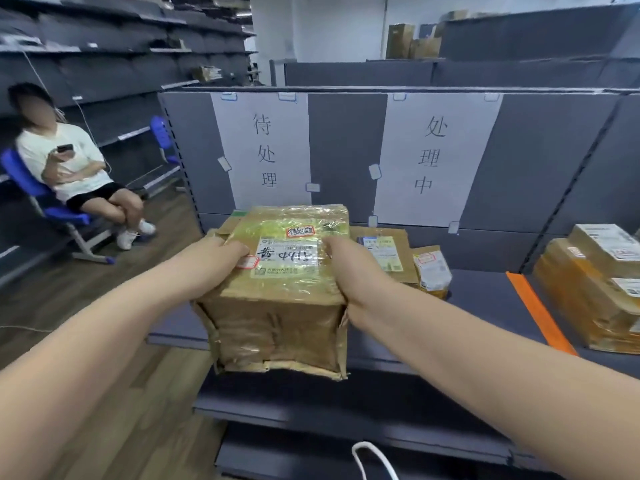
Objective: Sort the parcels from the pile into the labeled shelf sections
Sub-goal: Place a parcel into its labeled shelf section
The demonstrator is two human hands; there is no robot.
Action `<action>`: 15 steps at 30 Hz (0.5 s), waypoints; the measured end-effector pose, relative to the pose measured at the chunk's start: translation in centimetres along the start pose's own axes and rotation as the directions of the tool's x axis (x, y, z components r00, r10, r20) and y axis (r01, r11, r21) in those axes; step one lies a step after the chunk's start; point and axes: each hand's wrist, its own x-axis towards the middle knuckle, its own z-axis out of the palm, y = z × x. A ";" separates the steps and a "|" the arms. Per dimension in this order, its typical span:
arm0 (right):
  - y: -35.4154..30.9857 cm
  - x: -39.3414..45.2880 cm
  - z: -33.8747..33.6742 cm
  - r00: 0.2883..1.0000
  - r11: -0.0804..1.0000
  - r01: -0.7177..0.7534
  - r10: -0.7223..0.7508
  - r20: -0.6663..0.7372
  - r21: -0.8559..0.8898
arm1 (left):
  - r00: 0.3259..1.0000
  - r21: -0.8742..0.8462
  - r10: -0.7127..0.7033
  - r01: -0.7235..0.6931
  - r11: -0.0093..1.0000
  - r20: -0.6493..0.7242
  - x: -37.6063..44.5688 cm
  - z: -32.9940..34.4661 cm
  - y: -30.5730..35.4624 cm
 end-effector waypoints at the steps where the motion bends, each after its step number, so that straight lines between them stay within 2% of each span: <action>1: -0.6 0.3 0.6 1.000 1.000 0.022 -0.022 0.009 0.006 | 1.000 0.001 0.020 -0.020 1.000 -0.013 0.5 -0.7 0.4; 3: -2.3 0.5 1.1 0.999 0.998 0.034 -0.032 -0.032 0.047 | 0.999 0.018 0.017 -0.017 1.000 -0.036 1.6 -2.2 0.9; 6: -4.9 0.8 2.9 0.989 0.989 0.147 -0.147 -0.027 0.030 | 0.998 0.020 0.006 -0.005 1.000 -0.060 3.6 -4.6 1.2; 8: -6.1 1.3 4.3 0.997 0.991 0.070 -0.071 0.005 0.110 | 0.997 0.034 0.015 -0.012 0.999 -0.077 5.2 -6.0 1.1; 10: -6.9 3.1 5.5 0.995 0.992 0.096 -0.098 0.025 0.088 | 0.996 0.087 0.070 -0.066 0.994 -0.051 6.7 -7.2 0.9; 11: -6.9 4.3 5.9 0.992 0.993 0.119 -0.119 -0.047 0.011 | 0.995 0.097 0.089 -0.084 0.992 -0.047 7.4 -7.8 0.8; 14: -7.7 5.5 9.1 0.985 0.988 0.155 -0.154 -0.082 0.010 | 0.993 0.094 0.116 -0.113 0.989 -0.031 9.9 -10.1 -0.4; 15: -8.0 5.8 10.5 0.982 0.980 0.155 -0.167 -0.090 -0.124 | 0.993 0.101 0.113 -0.111 0.989 -0.017 10.7 -11.0 -1.0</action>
